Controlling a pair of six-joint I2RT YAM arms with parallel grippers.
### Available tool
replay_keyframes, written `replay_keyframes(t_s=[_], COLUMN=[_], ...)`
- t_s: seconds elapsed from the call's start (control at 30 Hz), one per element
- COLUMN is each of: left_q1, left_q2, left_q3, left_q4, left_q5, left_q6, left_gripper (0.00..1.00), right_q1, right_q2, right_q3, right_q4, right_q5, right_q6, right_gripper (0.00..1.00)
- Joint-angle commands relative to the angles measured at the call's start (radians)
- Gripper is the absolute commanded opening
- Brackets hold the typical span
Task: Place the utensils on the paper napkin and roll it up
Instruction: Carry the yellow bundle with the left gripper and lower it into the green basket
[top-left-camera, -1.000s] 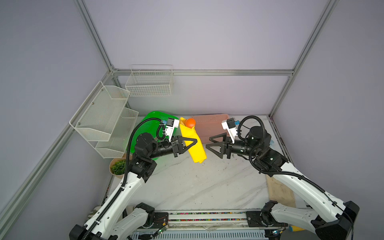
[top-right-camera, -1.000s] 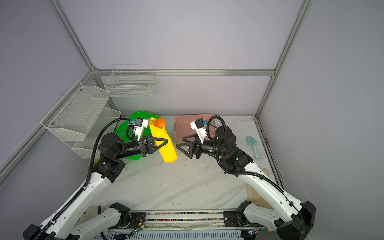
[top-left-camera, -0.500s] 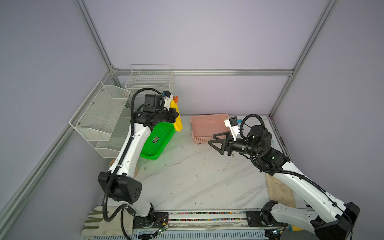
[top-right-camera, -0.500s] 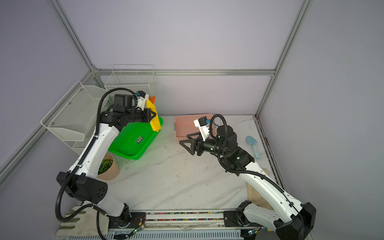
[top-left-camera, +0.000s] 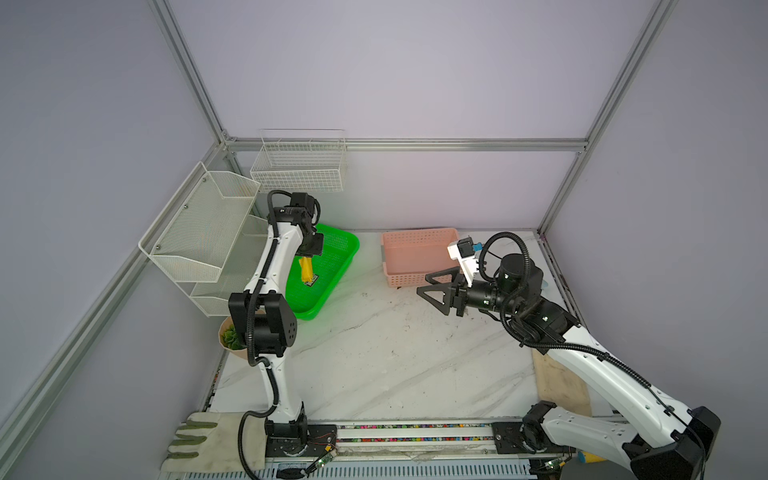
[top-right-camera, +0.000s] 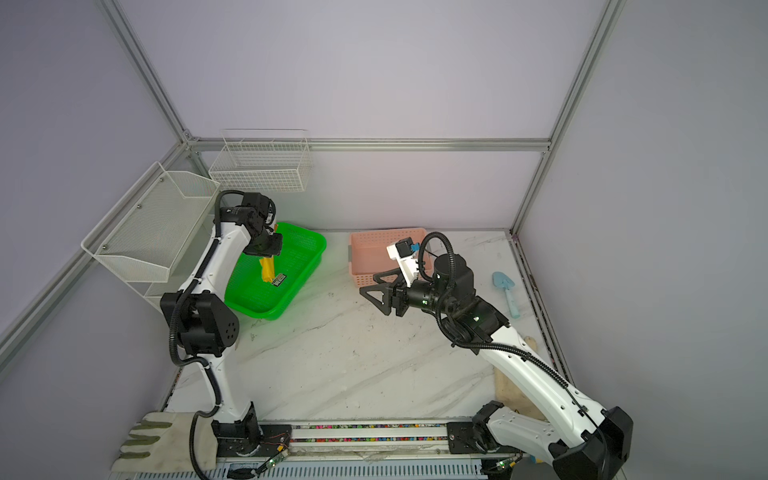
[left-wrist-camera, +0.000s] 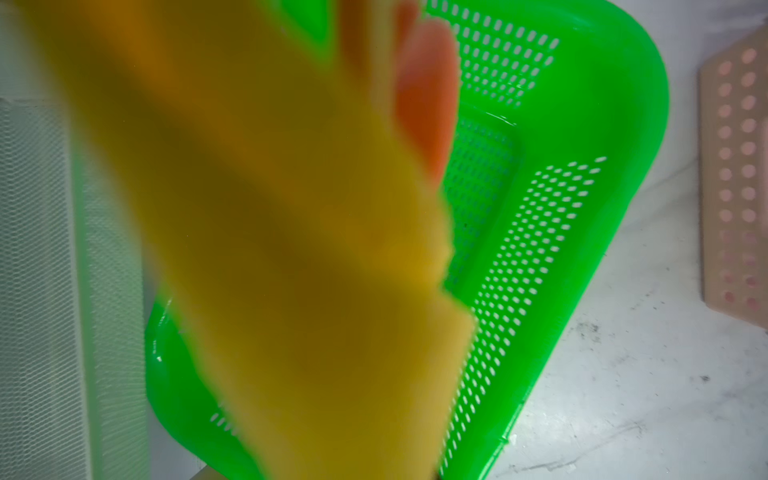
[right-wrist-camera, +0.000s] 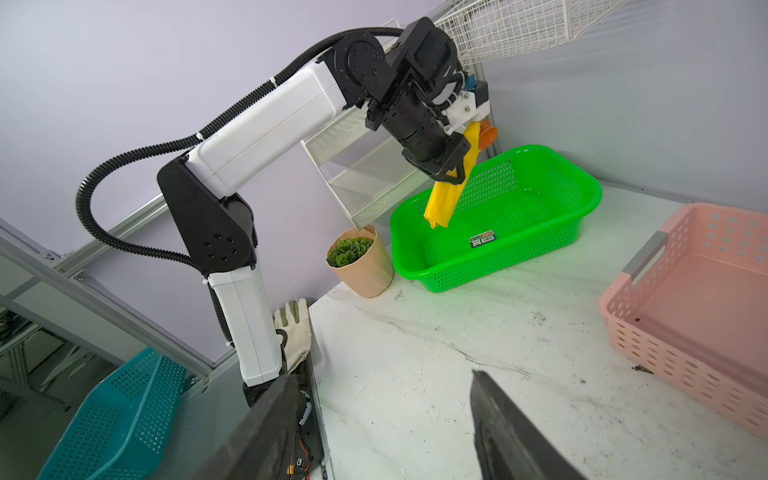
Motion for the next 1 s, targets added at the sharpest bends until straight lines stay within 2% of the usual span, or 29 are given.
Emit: replay_keyframes(t_s=[0.0, 0.2, 0.37, 0.67, 0.97], left_q1=[-0.008, -0.007, -0.007, -0.015, -0.060], left_q2=[0.041, 0.105, 0.130, 0.168, 0.219], left_q3=[0.068, 0.042, 0.013, -0.102, -0.103], left_q4=[-0.013, -0.014, -0.014, -0.027, -0.029], left_q5=[-0.058, -0.052, -0.001, 0.376, 0.565], left_q6=[0.043, 0.047, 0.052, 0.087, 0.119], left_gripper=[0.00, 0.00, 0.00, 0.00, 0.00], right_q1=[-0.004, -0.005, -0.006, -0.007, -0.009], right_q2=[0.002, 0.009, 0.014, 0.027, 0.040], right_q3=[-0.005, -0.015, -0.025, -0.024, -0.026], right_q4=[0.025, 0.028, 0.026, 0.026, 0.030], right_q5=[-0.026, -0.029, -0.025, -0.028, -0.036], right_q6=[-0.021, -0.021, -0.025, -0.037, -0.042], right_gripper=[0.67, 0.67, 0.67, 0.66, 0.66])
